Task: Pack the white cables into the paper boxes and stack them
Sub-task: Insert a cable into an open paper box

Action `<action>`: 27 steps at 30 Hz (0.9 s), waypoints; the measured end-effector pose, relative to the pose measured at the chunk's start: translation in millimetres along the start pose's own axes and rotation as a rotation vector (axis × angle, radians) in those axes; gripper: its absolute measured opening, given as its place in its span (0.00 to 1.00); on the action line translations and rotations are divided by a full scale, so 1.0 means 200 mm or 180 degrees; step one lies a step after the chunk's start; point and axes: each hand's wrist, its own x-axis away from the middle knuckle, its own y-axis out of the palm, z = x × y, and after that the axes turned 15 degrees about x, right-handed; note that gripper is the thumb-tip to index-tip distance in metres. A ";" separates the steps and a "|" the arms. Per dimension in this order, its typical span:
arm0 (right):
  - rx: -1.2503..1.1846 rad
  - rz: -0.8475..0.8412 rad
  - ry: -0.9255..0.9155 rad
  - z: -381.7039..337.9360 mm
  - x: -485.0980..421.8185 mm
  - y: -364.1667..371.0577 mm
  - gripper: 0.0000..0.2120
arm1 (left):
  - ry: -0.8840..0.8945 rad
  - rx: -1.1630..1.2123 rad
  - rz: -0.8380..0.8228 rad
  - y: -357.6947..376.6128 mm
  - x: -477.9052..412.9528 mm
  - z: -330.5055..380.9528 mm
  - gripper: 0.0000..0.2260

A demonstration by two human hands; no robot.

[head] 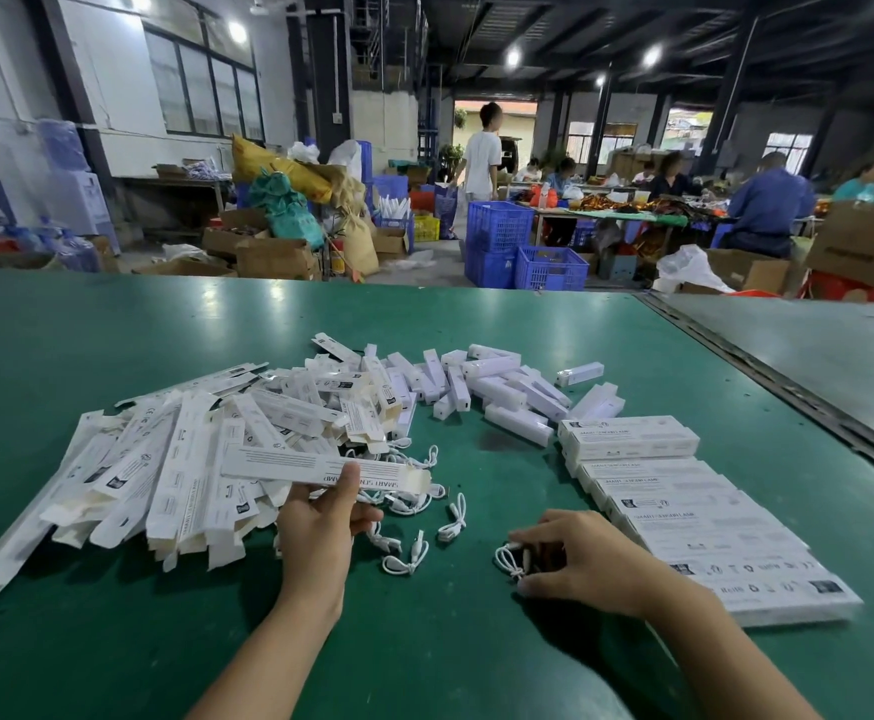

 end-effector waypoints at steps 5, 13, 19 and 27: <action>-0.0115 0.0244 0.0038 -0.03 -0.02 0.03 0.24 | -0.0021 0.0050 -0.0032 0.00 0.00 0.00 0.09; -0.0132 0.0482 0.0051 -0.09 -0.02 0.02 0.08 | -0.0035 0.0049 -0.0051 0.00 0.01 0.01 0.13; -0.0147 0.0567 0.0308 -0.12 -0.03 0.06 0.09 | -0.0100 0.0083 -0.0123 0.00 0.01 0.01 0.16; -0.1443 0.1217 0.0909 -0.23 -0.03 0.05 0.12 | -0.0313 0.0067 -0.0354 0.03 0.07 -0.01 0.18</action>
